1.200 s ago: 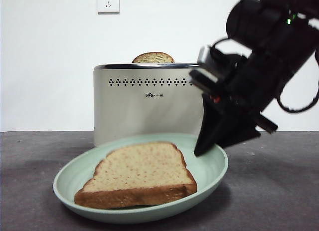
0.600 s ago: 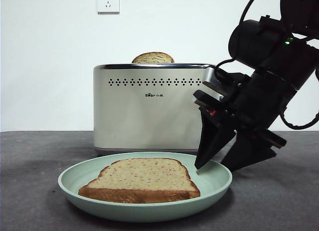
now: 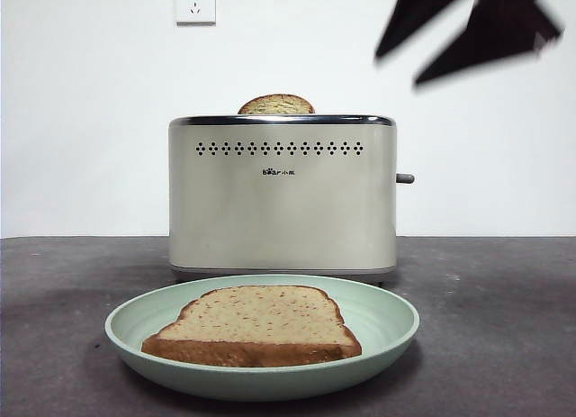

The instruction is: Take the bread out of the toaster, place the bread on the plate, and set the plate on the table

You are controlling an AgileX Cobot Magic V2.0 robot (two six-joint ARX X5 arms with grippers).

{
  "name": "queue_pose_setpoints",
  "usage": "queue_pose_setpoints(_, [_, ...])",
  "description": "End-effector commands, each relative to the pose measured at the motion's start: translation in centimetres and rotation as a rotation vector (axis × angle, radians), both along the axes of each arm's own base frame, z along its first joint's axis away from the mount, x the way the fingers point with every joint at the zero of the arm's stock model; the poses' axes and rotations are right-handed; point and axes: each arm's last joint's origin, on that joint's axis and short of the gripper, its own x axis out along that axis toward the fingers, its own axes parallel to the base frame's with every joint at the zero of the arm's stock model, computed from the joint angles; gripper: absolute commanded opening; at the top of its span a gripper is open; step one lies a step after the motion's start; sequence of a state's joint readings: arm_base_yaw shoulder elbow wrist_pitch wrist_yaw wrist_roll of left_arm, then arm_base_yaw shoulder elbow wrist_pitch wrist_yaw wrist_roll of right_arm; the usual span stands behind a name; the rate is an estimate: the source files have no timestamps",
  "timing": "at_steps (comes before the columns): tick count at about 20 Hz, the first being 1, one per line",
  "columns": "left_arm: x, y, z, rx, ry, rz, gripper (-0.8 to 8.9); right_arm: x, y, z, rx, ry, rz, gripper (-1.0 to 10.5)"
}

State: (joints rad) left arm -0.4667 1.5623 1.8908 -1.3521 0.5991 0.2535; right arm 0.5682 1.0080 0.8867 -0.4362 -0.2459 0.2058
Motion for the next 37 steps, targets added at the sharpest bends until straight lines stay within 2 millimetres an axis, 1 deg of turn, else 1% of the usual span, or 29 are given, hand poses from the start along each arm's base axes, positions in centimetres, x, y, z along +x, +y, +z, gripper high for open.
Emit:
queue_pose_setpoints(1, [0.0, -0.1, 0.6, -0.004, -0.043, -0.012, 1.07, -1.6, -0.3, 1.5, 0.011, -0.059, 0.025, 2.0])
queue_pose_setpoints(3, [0.0, -0.1, 0.7, -0.004, -0.046, -0.015, 0.29, -2.9, -0.8, 2.1, 0.021, -0.071, 0.046, 1.1])
queue_pose_setpoints(4, [0.0, -0.1, 0.7, -0.004, -0.047, -0.016, 0.05, -3.5, -1.0, 2.3, 0.021, -0.071, 0.051, 0.4])
queue_pose_setpoints(5, [0.0, -0.1, 0.7, -0.004, -0.047, -0.016, 0.07, -3.8, -1.2, 2.4, 0.016, -0.076, 0.056, 0.0])
queue_pose_setpoints(17, [0.1, -0.2, 0.7, -0.012, -0.064, -0.015, 0.07, -3.9, -1.4, 2.4, 0.01, -0.086, 0.061, 0.1])
queue_pose_setpoints(30, [1.3, -0.8, 1.8, -0.104, -0.211, 0.007, 0.07, -3.9, -1.4, 2.4, 0.01, -0.086, 0.061, 0.1])
queue_pose_setpoints(33, [1.6, -0.4, 2.1, -0.117, -0.226, 0.031, 0.07, -3.9, -1.4, 2.4, 0.01, -0.086, 0.061, 0.1])
queue_pose_setpoints(37, [1.3, 0.9, 3.5, -0.142, -0.356, 0.034, 0.07, -3.9, -1.4, 2.4, 0.01, -0.086, 0.061, 0.1])
